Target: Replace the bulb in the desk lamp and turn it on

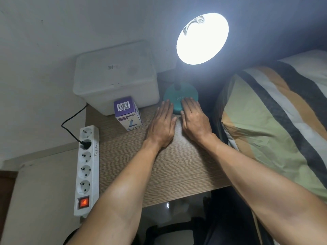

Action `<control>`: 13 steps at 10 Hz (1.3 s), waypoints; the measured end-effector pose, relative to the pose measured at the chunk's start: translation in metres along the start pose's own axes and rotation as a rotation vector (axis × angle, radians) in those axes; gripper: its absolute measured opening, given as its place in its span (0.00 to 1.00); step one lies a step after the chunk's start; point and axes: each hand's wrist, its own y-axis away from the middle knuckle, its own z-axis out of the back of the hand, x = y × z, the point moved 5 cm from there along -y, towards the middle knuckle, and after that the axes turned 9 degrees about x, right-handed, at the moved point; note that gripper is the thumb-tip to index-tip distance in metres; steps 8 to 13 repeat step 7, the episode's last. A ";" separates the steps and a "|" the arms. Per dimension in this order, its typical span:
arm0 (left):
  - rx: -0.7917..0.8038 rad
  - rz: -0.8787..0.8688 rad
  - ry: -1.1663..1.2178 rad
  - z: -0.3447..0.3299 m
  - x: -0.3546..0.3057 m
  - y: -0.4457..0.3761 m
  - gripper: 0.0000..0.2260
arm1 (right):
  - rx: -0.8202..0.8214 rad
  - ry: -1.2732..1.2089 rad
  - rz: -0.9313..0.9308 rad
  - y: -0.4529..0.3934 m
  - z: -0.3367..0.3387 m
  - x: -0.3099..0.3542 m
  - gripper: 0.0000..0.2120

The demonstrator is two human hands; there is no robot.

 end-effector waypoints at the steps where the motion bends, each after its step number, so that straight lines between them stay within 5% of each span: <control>1: -0.014 -0.005 -0.015 -0.002 0.001 0.001 0.27 | 0.022 0.024 -0.002 0.000 -0.005 -0.002 0.24; 3: -0.022 -0.011 -0.043 -0.001 -0.001 0.001 0.26 | 0.000 0.090 0.021 0.000 -0.002 0.002 0.24; 7: 0.205 0.023 -0.287 0.011 -0.011 0.066 0.31 | 0.085 0.139 -0.060 0.023 0.006 0.007 0.28; 13: 0.205 0.023 -0.287 0.011 -0.011 0.066 0.31 | 0.085 0.139 -0.060 0.023 0.006 0.007 0.28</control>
